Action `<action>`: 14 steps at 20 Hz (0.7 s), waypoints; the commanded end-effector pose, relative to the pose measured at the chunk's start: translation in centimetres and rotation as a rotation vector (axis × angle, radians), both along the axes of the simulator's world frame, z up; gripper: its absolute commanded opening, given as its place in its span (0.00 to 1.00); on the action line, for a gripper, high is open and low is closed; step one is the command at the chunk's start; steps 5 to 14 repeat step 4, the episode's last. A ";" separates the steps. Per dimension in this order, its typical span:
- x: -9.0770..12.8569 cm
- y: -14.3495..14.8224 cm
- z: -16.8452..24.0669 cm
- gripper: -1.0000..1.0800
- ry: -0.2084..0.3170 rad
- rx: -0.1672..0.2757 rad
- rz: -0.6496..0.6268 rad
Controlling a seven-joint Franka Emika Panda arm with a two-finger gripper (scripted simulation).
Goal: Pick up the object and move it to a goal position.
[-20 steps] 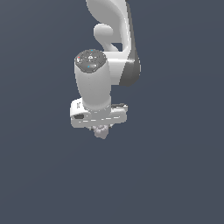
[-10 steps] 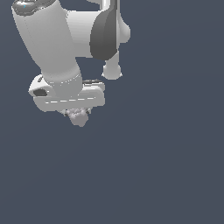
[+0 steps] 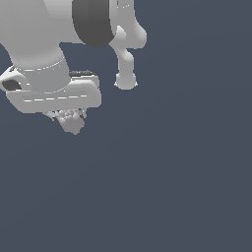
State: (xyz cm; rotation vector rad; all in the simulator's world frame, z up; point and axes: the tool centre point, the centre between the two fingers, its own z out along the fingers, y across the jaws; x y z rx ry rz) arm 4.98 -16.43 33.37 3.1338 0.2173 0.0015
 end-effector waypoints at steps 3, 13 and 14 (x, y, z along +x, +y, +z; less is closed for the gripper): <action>0.1 -0.4 0.5 0.00 0.001 0.000 0.001; 0.1 -0.4 0.5 0.00 0.001 0.000 0.001; 0.1 -0.4 0.5 0.00 0.001 0.000 0.001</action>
